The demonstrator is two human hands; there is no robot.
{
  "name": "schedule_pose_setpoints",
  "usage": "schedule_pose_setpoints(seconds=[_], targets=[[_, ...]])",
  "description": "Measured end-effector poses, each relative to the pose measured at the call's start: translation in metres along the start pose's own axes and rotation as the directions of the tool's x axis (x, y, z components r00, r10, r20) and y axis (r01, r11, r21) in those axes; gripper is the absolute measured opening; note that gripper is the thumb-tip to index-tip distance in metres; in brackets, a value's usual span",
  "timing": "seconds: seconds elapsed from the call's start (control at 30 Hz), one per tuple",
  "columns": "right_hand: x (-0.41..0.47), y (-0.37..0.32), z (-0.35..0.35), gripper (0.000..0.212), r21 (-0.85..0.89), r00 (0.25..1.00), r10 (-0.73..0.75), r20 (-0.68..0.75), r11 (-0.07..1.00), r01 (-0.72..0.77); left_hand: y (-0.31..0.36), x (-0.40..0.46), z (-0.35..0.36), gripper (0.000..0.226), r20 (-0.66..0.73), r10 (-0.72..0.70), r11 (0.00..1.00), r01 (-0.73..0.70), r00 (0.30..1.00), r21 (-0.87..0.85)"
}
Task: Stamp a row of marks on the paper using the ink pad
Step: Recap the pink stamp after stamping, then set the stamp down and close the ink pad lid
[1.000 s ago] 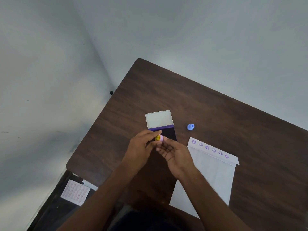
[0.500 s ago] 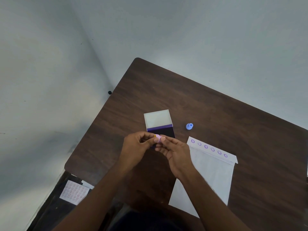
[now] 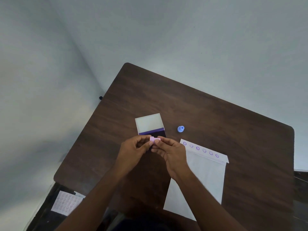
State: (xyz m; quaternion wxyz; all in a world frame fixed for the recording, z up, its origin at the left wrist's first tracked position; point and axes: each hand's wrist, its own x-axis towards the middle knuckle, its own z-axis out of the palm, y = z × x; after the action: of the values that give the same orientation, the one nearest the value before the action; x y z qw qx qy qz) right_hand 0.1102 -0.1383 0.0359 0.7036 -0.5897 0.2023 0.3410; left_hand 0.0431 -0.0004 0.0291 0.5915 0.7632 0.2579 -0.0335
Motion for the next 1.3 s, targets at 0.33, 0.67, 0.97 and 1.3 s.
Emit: schedule_pose_setpoints(seconds=[0.33,0.67,0.97,1.3], targets=[[0.031,-0.017,-0.056,0.018,-0.513,0.867,-0.415,-0.274,0.826,0.234,0.003,0.031,0.045,0.030,0.072,-0.062,0.979,0.047,0.995,0.196],[0.079,-0.023,-0.100,0.010,-0.783,0.779,-0.558,-0.288,0.605,0.144,0.006,0.066,0.104,0.030,0.170,-0.023,0.903,-0.053,0.985,0.427],[0.099,-0.017,-0.100,0.021,-0.865,0.835,-0.519,-0.182,0.488,0.114,0.002,0.077,0.112,0.032,0.185,-0.041,0.909,-0.040,0.982,0.415],[0.092,-0.010,-0.101,0.024,-0.873,0.826,-0.537,-0.169,0.471,0.128,-0.001,0.079,0.109,0.033,0.164,-0.076,0.911,0.002,0.983,0.412]])
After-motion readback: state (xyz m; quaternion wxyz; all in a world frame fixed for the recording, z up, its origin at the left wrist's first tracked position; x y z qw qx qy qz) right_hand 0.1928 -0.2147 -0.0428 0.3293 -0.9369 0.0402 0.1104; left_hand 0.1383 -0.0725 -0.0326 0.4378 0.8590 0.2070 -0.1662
